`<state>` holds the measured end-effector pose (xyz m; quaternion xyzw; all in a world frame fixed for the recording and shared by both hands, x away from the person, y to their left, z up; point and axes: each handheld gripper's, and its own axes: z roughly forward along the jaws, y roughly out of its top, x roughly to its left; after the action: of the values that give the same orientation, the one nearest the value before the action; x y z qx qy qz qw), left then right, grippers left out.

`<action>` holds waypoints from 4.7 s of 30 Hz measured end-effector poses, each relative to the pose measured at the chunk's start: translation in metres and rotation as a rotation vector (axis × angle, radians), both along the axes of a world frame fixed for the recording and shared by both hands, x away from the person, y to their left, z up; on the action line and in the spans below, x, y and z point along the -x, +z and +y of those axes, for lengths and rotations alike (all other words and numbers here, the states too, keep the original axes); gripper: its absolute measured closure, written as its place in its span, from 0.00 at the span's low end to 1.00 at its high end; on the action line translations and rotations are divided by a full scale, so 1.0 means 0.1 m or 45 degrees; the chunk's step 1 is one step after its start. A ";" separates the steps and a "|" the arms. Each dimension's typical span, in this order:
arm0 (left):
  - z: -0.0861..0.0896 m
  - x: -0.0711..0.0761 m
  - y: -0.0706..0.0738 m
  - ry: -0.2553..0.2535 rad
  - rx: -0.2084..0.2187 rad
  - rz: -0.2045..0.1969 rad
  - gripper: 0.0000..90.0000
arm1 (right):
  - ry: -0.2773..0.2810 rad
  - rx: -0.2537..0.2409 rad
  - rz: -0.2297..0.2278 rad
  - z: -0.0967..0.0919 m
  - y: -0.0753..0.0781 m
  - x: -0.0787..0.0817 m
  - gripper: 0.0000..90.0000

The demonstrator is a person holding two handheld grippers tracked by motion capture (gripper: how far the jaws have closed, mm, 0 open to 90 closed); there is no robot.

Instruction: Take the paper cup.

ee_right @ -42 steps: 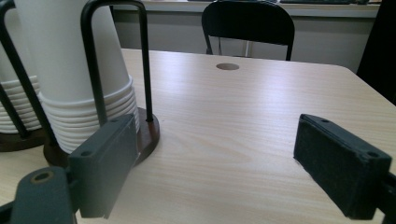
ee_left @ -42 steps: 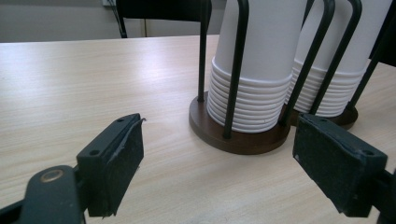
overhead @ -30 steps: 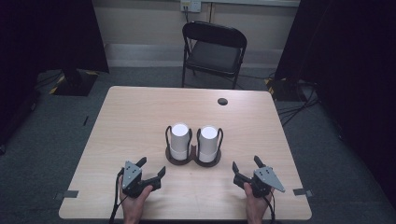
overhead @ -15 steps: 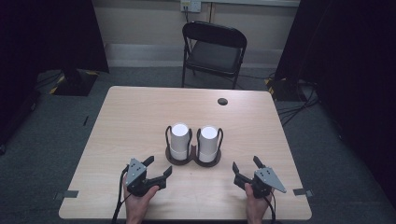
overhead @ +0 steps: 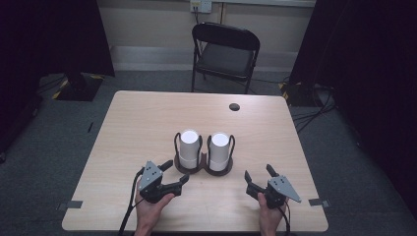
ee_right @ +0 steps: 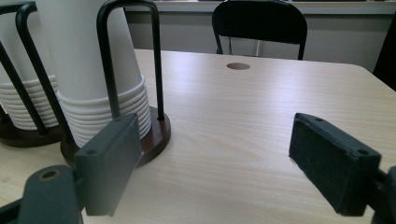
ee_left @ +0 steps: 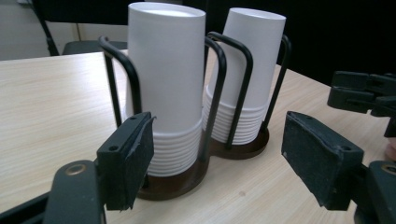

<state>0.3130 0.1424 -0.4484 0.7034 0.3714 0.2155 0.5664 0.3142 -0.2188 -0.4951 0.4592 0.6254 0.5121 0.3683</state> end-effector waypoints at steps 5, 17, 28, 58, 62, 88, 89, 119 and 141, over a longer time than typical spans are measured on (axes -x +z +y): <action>-0.07 -0.03 0.10 -0.031 0.014 -0.043 0.29 | -0.001 0.000 0.001 0.00 0.00 0.00 0.18; -0.29 -0.16 0.30 -0.140 0.018 -0.097 0.25 | 0.010 -0.008 0.008 0.00 0.00 0.00 0.18; -0.46 -0.26 0.41 -0.196 0.004 -0.125 0.30 | 0.011 -0.011 0.004 -0.01 0.00 0.00 0.18; -0.94 -0.88 0.65 -0.277 -0.104 -0.124 0.29 | 0.017 -0.021 0.000 -0.02 0.00 0.00 0.18; -0.96 -0.92 0.62 -0.283 -0.091 -0.111 0.27 | 0.019 -0.026 -0.001 -0.02 0.00 0.00 0.18; -1.13 -1.11 0.43 -0.257 -0.195 -0.059 0.35 | 0.032 -0.040 -0.016 -0.03 0.00 0.01 0.18; -1.13 -1.12 0.42 -0.258 -0.196 -0.056 0.35 | 0.034 -0.040 -0.016 -0.03 0.00 0.01 0.18; -1.07 -1.05 0.58 -0.214 -0.095 -0.105 0.40 | 0.045 -0.042 -0.012 -0.03 0.00 0.01 0.18; -1.01 -1.00 0.70 -0.184 -0.024 -0.122 0.40 | 0.040 -0.035 -0.011 -0.03 0.00 0.01 0.18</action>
<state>0.4132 0.0411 -0.3785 0.7226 0.2900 0.2109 0.5910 0.3135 -0.2217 -0.4954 0.4521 0.6239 0.5283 0.3567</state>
